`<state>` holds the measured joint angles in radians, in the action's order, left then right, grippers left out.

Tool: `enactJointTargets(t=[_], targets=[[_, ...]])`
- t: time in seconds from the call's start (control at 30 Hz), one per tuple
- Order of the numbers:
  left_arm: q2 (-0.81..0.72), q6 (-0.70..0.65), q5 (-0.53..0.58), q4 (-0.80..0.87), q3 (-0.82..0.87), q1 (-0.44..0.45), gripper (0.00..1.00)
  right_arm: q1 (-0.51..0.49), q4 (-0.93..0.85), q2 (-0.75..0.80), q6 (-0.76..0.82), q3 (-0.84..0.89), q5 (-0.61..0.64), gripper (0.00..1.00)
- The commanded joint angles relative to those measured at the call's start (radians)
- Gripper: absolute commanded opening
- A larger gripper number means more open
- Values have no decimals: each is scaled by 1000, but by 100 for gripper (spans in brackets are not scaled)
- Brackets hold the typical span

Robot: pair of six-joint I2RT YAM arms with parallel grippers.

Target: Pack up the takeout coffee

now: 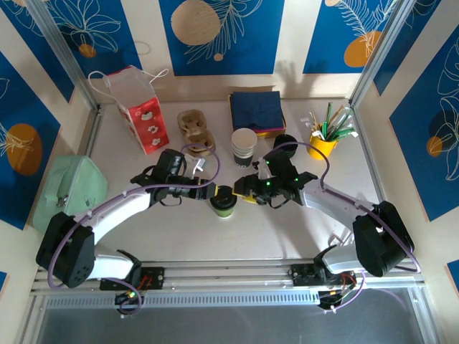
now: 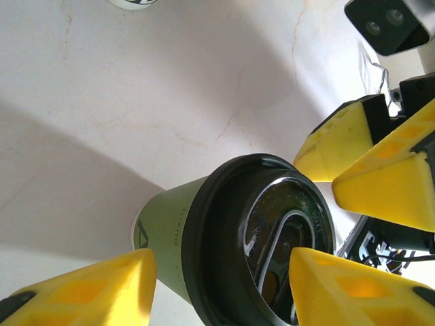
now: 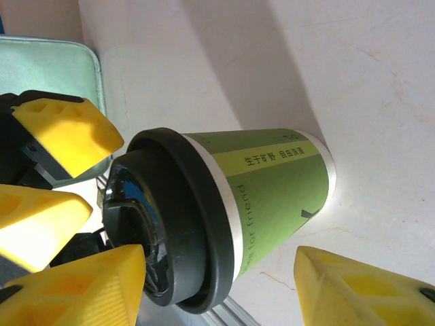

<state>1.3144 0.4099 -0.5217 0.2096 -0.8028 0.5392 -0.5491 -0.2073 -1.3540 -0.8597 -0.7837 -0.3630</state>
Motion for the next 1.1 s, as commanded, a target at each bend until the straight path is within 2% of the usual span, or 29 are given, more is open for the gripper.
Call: enactJointTargets(t=[0.0, 0.17, 0.37, 0.47, 0.5, 0.8, 1.07], targets=[[-37, -16, 9, 36, -40, 7, 57, -1, -72, 47, 38, -48, 20, 60], [-84, -31, 37, 45, -45, 2, 67, -2, -101, 103, 74, -71, 44, 62], [-130, -46, 73, 53, -44, -4, 74, 9, -144, 198, 108, -89, 119, 65], [-155, -58, 102, 60, -41, -6, 75, 23, -194, 234, 122, -106, 176, 75], [-164, -62, 116, 60, -37, -7, 76, 34, -206, 244, 134, -112, 180, 76], [-235, -57, 259, 61, -21, -14, 82, 129, -384, 259, 281, -238, 207, 77], [-296, -94, 293, 22, 22, -21, 90, 222, -455, 282, 350, -331, 267, 78]])
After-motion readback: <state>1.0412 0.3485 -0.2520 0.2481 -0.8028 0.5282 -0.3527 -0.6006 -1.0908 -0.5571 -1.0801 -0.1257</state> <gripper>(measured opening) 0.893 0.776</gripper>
